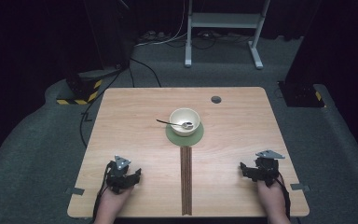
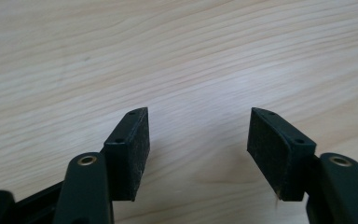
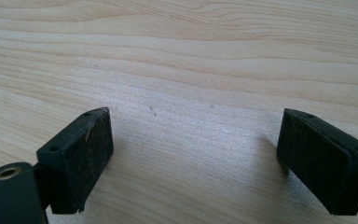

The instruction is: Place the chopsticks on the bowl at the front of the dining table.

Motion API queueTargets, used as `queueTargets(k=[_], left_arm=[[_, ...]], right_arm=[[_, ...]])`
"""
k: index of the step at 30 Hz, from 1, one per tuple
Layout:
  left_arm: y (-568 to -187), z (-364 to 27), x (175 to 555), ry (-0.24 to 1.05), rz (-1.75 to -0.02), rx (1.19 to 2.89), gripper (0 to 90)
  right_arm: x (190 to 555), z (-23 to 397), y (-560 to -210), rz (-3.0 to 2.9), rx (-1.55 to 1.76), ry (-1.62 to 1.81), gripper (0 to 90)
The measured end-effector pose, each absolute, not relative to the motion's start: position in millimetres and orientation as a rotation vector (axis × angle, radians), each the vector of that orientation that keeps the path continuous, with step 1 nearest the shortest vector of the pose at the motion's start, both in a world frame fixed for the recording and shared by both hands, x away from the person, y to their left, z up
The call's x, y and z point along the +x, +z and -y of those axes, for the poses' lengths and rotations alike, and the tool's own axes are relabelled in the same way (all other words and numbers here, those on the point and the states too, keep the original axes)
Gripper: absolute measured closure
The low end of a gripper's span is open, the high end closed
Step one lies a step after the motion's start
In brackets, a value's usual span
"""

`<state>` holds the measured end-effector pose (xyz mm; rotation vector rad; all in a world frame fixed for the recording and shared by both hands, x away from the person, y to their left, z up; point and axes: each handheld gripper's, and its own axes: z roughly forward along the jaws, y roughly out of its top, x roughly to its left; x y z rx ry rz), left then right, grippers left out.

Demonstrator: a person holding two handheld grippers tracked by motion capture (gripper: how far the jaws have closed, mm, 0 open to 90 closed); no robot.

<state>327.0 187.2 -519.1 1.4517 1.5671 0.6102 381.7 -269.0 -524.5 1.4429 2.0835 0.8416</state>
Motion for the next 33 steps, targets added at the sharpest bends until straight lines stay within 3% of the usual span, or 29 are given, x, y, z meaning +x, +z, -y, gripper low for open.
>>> queueTargets(k=[11, 33], left_arm=[[-499.0, -141.1, 315.0, 0.522, -1.459, 1.524, 40.5], [-507.7, -71.4, 341.4, 0.538, -1.424, 1.554, 43.3]], right_arm=[[380.9, 268.4, -524.2, -2.074, 1.469, 0.847, 10.4], [381.3, 269.3, -524.4, -2.082, 1.455, 0.843, 10.2]])
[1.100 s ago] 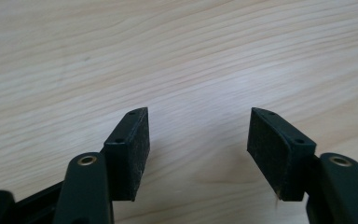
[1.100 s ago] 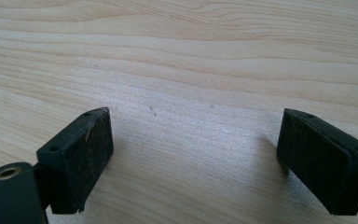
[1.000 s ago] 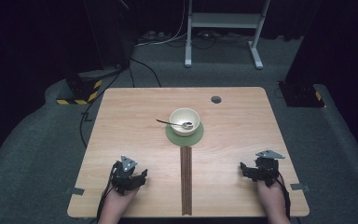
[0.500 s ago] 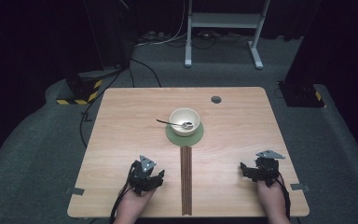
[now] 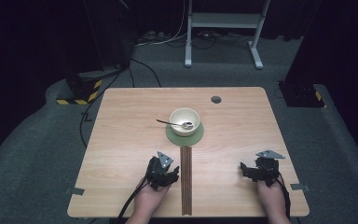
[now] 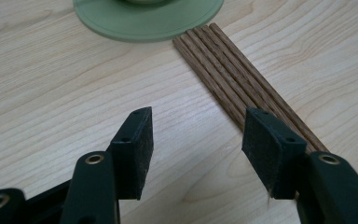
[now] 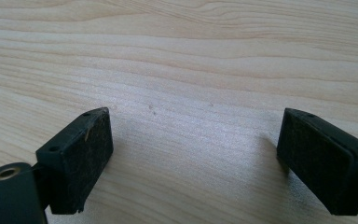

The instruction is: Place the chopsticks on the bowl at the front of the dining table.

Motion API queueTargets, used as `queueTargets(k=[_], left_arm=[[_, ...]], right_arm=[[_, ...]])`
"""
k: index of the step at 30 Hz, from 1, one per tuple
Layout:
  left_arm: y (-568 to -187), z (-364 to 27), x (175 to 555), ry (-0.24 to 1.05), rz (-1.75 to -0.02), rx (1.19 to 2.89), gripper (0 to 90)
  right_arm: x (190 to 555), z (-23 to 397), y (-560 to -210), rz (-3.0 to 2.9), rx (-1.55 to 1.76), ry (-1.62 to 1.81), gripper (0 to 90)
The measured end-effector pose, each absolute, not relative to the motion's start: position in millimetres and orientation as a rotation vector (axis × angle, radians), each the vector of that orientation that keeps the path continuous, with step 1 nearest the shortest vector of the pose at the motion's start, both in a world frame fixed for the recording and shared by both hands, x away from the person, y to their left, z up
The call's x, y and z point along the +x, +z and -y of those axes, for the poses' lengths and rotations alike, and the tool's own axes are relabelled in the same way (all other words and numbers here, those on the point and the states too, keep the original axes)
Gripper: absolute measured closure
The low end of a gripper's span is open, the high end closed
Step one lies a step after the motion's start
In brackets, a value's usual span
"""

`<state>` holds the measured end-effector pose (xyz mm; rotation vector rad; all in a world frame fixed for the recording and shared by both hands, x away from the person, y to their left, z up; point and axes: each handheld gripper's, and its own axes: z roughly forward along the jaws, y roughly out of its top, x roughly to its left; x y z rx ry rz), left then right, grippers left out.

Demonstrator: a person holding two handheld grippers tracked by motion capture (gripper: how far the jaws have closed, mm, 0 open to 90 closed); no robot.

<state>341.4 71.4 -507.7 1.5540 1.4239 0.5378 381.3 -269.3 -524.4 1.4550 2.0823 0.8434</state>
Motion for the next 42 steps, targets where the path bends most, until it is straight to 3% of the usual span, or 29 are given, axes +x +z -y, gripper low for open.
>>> queueTargets(k=[6, 18, 42], left_arm=[[-510.8, -62.4, 346.3, 0.521, -1.421, 1.572, 43.8], [-519.1, -46.0, 349.1, 0.519, -1.424, 1.6, 60.0], [-525.2, -50.2, 347.6, 0.521, -1.459, 1.575, 66.4]], right_arm=[[381.3, 269.3, -524.4, -2.082, 1.455, 0.843, 10.2], [381.4, 269.4, -524.5, -2.081, 1.451, 0.842, 10.3], [380.6, 270.1, -523.5, -2.1, 1.449, 0.836, 10.4]])
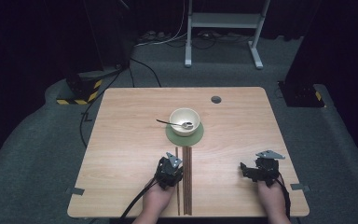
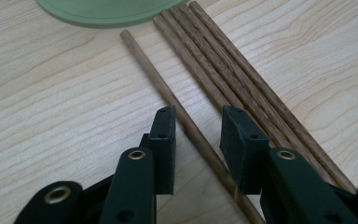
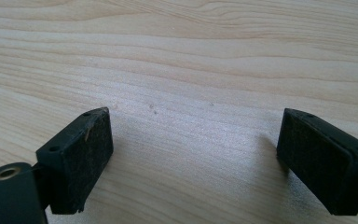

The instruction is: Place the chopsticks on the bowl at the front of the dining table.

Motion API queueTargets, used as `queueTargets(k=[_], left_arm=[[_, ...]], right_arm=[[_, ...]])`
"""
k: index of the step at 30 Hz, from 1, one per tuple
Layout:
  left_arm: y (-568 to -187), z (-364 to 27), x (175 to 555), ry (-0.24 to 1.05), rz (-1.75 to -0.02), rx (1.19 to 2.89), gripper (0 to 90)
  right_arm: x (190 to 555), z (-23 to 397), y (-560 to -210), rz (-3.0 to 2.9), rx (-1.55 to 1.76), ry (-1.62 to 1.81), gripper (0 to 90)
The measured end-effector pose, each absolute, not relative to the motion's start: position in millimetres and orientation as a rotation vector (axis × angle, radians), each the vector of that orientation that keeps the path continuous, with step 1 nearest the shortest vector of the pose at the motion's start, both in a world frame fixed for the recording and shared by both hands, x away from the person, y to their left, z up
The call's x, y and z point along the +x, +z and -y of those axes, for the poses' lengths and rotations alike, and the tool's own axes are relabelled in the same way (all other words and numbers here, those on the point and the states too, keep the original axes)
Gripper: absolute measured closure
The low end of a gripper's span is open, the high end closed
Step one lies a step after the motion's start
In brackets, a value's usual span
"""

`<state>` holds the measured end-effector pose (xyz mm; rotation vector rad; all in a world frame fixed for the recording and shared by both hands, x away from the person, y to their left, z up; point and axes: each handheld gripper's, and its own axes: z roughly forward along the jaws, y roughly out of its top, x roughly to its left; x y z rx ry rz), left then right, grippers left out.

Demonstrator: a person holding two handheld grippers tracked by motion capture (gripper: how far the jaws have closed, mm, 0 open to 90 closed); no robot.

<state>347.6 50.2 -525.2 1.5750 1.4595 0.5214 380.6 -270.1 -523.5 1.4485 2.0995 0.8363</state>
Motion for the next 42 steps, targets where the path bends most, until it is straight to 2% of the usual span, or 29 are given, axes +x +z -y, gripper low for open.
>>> queueTargets(k=[4, 6, 11, 13, 24, 28, 29, 32, 42], left_arm=[[-524.7, -57.6, 344.3, 0.52, -1.447, 1.621, 66.8], [-524.6, -61.2, 341.6, 0.5, -1.471, 1.578, 66.8], [-523.6, -70.7, 336.0, 0.494, -1.48, 1.595, 66.8], [-523.8, -75.5, 333.7, 0.502, -1.472, 1.611, 70.1], [-523.4, -88.7, 336.8, 0.488, -1.515, 1.553, 75.4], [-522.9, -91.2, 337.3, 0.49, -1.516, 1.569, 75.2], [-523.2, -88.6, 337.7, 0.487, -1.536, 1.524, 73.9], [-522.9, -91.1, 337.3, 0.493, -1.521, 1.564, 73.0], [-520.6, -95.7, 340.6, 0.455, -1.544, 1.571, 80.4]], right_arm=[[380.6, 270.0, -523.5, -2.1, 1.45, 0.836, 10.4], [380.1, 269.5, -523.3, -2.098, 1.459, 0.836, 10.4], [379.8, 269.1, -523.3, -2.099, 1.463, 0.838, 10.4], [380.0, 269.1, -523.6, -2.096, 1.456, 0.839, 10.4], [379.9, 269.9, -523.3, -2.105, 1.444, 0.839, 10.4], [380.0, 269.9, -523.3, -2.105, 1.444, 0.839, 10.4], [379.9, 269.9, -523.3, -2.105, 1.444, 0.839, 10.4], [380.0, 269.9, -523.3, -2.105, 1.444, 0.839, 10.4], [379.9, 269.9, -523.3, -2.105, 1.444, 0.839, 10.4]])
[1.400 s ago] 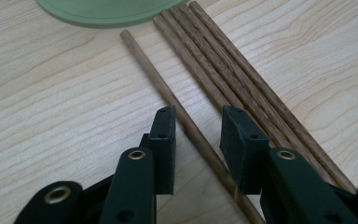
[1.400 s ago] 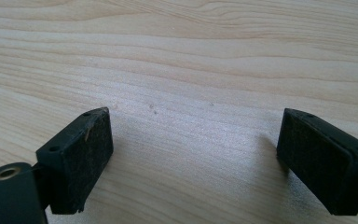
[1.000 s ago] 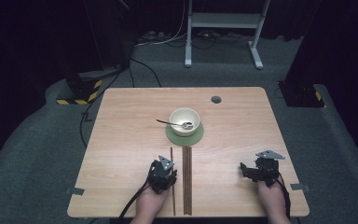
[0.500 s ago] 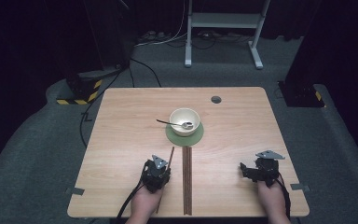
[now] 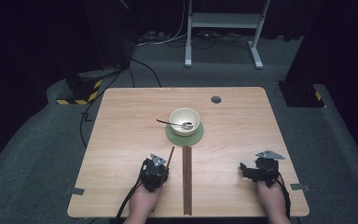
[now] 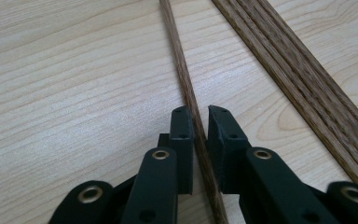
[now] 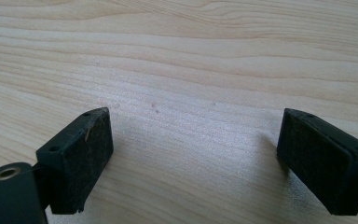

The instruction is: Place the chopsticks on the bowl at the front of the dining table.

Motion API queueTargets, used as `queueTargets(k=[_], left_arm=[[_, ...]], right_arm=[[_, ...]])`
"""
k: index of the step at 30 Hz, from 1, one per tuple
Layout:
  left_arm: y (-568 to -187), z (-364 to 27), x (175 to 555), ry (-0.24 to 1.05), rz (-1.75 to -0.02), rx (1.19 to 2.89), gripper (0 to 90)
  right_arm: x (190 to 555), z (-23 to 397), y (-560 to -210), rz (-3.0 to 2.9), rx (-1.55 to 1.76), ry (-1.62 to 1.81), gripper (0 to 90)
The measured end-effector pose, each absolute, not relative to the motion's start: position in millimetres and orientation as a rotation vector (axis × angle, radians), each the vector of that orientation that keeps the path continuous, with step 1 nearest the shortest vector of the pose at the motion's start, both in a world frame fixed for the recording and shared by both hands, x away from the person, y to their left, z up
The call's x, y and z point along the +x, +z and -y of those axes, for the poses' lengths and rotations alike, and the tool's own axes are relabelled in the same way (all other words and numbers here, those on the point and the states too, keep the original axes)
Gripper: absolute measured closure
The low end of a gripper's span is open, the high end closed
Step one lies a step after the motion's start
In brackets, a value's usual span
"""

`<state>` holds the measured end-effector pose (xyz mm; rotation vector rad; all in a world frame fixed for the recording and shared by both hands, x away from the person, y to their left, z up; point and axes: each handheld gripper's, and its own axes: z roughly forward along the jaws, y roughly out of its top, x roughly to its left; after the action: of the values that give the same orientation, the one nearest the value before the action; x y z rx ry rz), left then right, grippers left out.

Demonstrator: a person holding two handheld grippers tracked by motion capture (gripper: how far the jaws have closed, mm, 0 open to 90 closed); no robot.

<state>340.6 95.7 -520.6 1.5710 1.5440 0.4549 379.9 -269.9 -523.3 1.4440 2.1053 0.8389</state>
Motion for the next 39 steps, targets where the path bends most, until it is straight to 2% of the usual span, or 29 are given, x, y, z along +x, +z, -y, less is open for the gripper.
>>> queueTargets(k=[23, 39], left_arm=[[-520.9, -97.0, 344.4, 0.473, -1.542, 1.561, 83.9], [-495.6, -100.5, 339.2, 0.465, -1.5, 1.482, 84.0]], right_arm=[[379.9, 269.9, -523.3, -2.105, 1.445, 0.839, 10.4], [379.5, 269.5, -523.3, -2.106, 1.448, 0.841, 10.4]])
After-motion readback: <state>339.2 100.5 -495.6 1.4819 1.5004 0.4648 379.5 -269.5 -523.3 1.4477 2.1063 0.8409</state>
